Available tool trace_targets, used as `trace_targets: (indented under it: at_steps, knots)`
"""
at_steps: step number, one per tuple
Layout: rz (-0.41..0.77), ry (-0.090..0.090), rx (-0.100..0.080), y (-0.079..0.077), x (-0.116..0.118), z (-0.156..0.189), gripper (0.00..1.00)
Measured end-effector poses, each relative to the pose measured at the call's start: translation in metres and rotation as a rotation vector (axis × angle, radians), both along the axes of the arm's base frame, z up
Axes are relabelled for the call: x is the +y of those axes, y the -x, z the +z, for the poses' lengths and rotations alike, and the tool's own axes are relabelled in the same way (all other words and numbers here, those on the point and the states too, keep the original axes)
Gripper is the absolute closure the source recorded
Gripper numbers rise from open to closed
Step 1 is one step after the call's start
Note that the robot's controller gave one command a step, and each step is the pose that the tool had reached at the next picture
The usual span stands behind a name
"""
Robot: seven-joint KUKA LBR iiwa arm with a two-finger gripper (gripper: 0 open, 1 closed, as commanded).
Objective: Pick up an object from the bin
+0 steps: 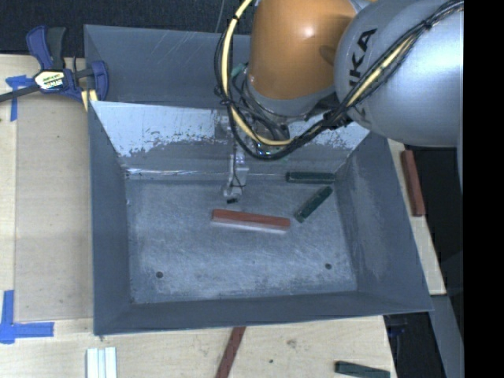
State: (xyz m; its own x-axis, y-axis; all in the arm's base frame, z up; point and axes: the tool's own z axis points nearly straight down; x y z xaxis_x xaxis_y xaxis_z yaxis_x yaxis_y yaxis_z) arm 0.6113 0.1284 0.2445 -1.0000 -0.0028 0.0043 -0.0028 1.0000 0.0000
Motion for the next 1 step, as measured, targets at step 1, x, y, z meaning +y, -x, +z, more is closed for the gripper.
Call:
trace_targets:
  at_steps: [1]
  knots:
    - [-0.002, -0.001, -0.008, -0.0016, -0.0006, 0.0046, 0.00]
